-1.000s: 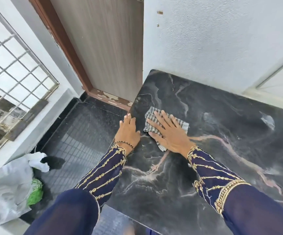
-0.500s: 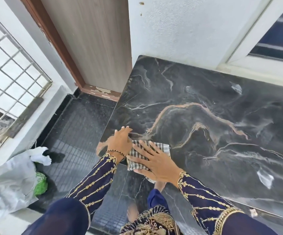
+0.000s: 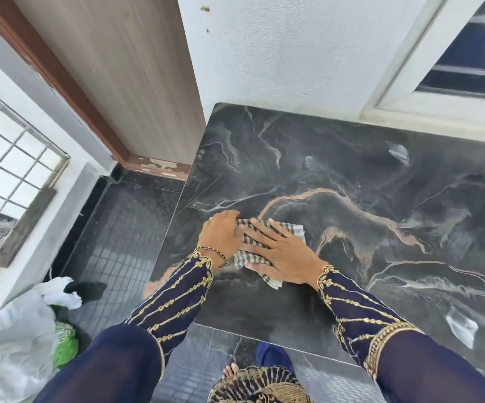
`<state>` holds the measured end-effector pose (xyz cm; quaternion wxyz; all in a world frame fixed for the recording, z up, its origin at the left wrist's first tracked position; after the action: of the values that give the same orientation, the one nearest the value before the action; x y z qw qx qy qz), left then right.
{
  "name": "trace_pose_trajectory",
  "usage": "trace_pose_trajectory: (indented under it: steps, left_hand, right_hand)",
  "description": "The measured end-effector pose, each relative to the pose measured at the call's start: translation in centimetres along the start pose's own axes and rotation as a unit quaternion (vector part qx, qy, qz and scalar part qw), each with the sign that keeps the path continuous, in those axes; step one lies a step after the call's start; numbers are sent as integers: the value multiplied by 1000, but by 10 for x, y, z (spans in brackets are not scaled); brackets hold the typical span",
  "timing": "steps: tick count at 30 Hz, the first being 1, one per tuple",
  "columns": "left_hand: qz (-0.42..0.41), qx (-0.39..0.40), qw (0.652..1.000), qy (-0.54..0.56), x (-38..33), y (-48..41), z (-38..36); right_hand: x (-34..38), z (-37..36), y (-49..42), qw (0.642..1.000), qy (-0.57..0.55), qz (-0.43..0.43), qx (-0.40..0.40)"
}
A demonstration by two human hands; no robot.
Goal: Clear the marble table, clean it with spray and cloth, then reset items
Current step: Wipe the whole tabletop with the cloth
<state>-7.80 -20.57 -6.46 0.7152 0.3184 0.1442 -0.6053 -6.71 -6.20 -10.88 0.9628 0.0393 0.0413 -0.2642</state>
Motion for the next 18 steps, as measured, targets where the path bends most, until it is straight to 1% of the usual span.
trace_pose_trajectory:
  steps: [3,7,11,13,14,17,18]
  left_hand:
    - [-35,3,998,-58,-15,-48,0]
    - [21,42,996,-73,-22,-107,2]
    - [21,25,993,-111,-36,-151,4]
    - [40,27,992,-113,-40,-165,3]
    - [54,41,990,-125,-40,-169,1]
    - [79,105,969,-209,-44,-174,-6]
    - [94,120,966,-211,-45,-176,-8]
  right_hand:
    - [-51,-9,-28,1000,1,-23,19]
    - [-113,-21,-66,997,2,-66,31]
    - [-179,-30,-106,995,23,-82,45]
    - [-209,-33,-126,994,23,-94,56]
    - [-222,-34,-135,993,13,-104,58]
    - [-252,-34,-159,990,-9,-122,66]
    - [-261,-34,-165,989,-18,-129,69]
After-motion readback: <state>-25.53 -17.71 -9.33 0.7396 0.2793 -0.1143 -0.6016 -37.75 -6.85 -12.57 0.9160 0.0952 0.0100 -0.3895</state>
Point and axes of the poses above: each hand's wrist, its own y-axis away from the middle knuckle, its own z-axis out of the back of the hand, x = y × z, the point moved 6 cm from there along -y, towards the middle knuckle, and after that the axes turned 15 degrees about y, right-handed, at the moved point
